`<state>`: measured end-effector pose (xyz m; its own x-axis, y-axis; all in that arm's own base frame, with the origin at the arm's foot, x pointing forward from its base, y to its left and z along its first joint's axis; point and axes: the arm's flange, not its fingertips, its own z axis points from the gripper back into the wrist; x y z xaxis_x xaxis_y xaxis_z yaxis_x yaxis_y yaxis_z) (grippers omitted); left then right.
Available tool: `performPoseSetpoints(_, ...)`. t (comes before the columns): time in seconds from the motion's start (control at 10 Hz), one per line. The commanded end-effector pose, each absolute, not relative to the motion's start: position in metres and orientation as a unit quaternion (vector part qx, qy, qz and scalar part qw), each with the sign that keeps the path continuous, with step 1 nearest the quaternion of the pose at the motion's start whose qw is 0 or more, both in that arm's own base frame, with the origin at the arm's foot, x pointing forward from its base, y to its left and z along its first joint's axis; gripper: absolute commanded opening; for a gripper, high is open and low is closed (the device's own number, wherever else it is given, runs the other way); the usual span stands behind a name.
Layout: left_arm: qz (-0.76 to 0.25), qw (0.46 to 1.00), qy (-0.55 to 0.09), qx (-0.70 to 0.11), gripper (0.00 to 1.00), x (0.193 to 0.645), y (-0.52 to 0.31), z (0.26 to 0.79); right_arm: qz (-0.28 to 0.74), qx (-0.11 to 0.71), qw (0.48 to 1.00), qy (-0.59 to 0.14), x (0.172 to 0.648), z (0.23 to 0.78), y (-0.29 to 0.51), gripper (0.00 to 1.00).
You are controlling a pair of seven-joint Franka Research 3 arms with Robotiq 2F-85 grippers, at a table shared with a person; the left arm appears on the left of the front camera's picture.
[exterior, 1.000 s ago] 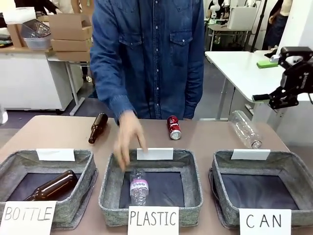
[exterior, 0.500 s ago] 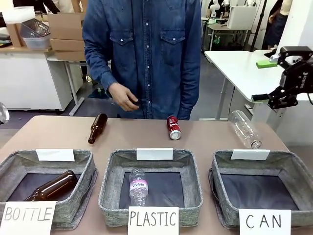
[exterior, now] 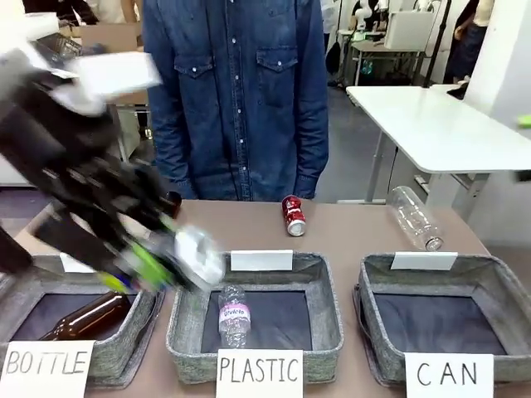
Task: Sort the can waste into the basket.
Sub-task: Pick up the can waste from the table and place it in the right Fabric basket.
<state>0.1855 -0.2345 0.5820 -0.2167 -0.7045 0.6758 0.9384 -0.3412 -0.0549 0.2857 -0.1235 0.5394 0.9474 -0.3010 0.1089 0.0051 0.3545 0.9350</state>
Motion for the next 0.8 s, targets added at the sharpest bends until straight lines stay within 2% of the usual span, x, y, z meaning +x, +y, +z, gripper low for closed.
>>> performPoseSetpoints(0.0, -0.825, 0.446, -0.188, -0.292, 0.39, 0.187, -0.331, 0.562, -0.128, 0.503, 0.835, -0.182, 0.245, 0.540, -0.203, 1.00)
performPoseSetpoints(0.2, -0.845, 0.421, -0.179, -0.276, 0.39, 0.168, -0.403, 0.535, -0.159, 0.494, 0.827, -0.217, 0.198, 0.525, -0.266, 1.00)
performPoseSetpoints(0.3, -0.855, 0.417, -0.193, -0.240, 0.39, 0.168, -0.445, 0.520, -0.192, 0.503, 0.811, -0.229, 0.170, 0.509, -0.293, 1.00)
performPoseSetpoints(0.4, -0.854, 0.442, -0.211, -0.177, 0.39, 0.185, -0.491, 0.511, -0.167, 0.496, 0.827, -0.205, 0.197, 0.531, -0.249, 1.00)
performPoseSetpoints(0.5, -0.846, 0.459, -0.223, -0.157, 0.39, 0.208, -0.524, 0.510, -0.167, 0.496, 0.827, -0.205, 0.197, 0.531, -0.249, 1.00)
performPoseSetpoints(0.7, -0.839, 0.469, -0.187, -0.203, 0.39, 0.226, -0.570, 0.494, -0.167, 0.496, 0.827, -0.205, 0.197, 0.531, -0.249, 1.00)
